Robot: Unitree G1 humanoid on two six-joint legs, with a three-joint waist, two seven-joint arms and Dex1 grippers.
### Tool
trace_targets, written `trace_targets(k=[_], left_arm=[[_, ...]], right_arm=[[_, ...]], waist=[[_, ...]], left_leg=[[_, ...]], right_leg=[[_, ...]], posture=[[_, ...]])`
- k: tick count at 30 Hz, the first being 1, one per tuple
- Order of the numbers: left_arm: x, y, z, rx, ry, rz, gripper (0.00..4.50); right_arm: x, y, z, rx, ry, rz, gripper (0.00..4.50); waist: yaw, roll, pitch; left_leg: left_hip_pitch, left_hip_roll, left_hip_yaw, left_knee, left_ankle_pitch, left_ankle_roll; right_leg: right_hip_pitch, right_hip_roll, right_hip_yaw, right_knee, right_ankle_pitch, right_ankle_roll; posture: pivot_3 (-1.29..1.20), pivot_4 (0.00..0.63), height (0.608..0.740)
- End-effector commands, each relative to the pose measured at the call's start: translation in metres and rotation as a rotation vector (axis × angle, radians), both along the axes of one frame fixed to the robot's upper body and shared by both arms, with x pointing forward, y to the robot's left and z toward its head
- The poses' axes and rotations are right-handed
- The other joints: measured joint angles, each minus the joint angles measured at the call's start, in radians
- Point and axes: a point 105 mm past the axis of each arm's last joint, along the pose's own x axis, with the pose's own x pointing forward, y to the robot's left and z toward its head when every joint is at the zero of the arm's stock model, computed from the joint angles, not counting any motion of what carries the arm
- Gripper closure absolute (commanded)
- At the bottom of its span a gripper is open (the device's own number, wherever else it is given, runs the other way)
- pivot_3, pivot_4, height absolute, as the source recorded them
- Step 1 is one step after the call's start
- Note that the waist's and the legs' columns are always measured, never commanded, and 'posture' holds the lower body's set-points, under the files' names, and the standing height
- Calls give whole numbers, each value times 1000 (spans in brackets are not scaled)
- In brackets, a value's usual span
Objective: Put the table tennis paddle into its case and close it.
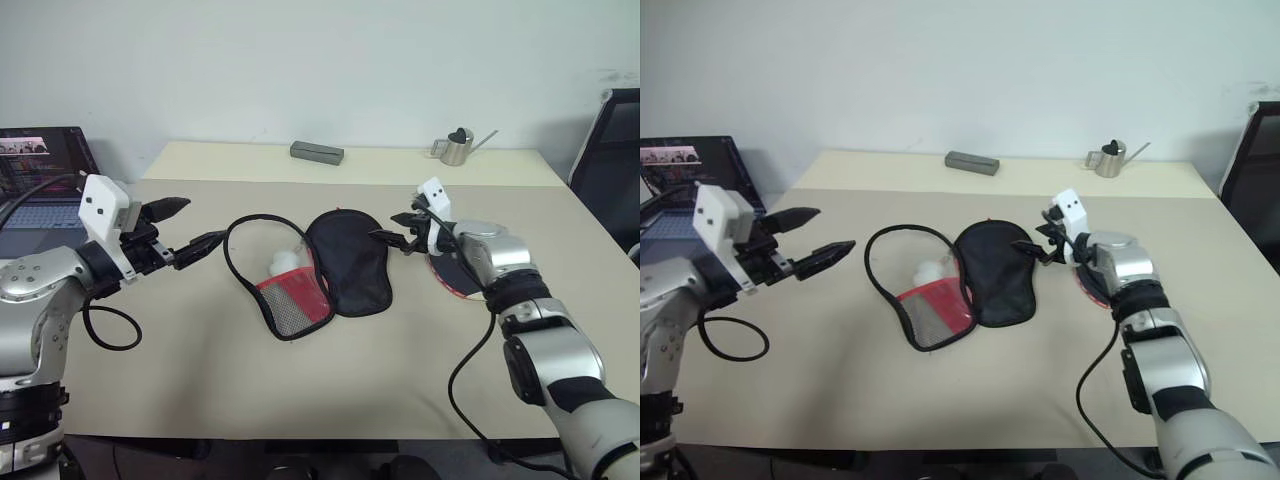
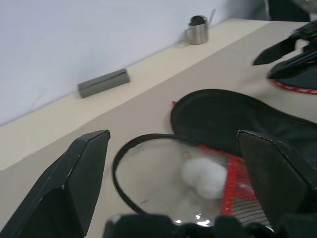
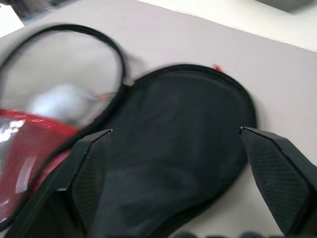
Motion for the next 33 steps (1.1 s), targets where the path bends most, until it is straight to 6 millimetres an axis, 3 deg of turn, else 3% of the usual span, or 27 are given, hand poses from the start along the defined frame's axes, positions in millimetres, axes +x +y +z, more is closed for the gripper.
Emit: trace_targets(k=[1, 6, 10, 26, 29, 33], left_arm=[[1, -6, 3, -7, 37, -86, 0], [-2, -9, 1, -74, 127, -167, 0], [-8, -11, -10, -17, 208, -227, 0], [3, -10, -8, 34, 189, -243, 0], [3, -10, -10, 39, 190, -241, 0], [3, -10, -11, 41, 189, -236, 0]], right_arm=[[15, 4, 7, -7, -39, -102, 36], [21, 18, 3, 33, -15, -160, 36], [22, 26, -4, 53, 16, -188, 36], [16, 42, -40, 28, 93, -274, 36], [15, 42, -45, 18, 103, -280, 664], [12, 47, -50, 19, 123, -268, 2042]], waist=[[-4, 0, 0], [-25, 0, 0], [-35, 0, 0], [-45, -6, -4], [-45, -7, -4], [-46, -7, -4]], left_leg=[[1, 0, 0, 0, 0, 0], [1, 2, -1, -2, 2, -2], [2, 3, 0, -3, 2, -3], [3, 6, 10, -5, 3, -4], [3, 6, 11, -5, 3, -4], [3, 7, 12, -5, 3, -4]], right_leg=[[0, 0, 1, 0, 0, 0], [-1, 3, 1, 1, 2, -3], [-1, 5, 2, 1, 2, -3], [-14, 10, 23, 15, 2, -6], [-14, 10, 23, 15, 2, -6], [-15, 11, 23, 15, 3, -6]], posture=[[0, 150, 740], [0, 150, 740], [0, 150, 740], [0, 150, 740], [0, 150, 740], [0, 150, 740]])
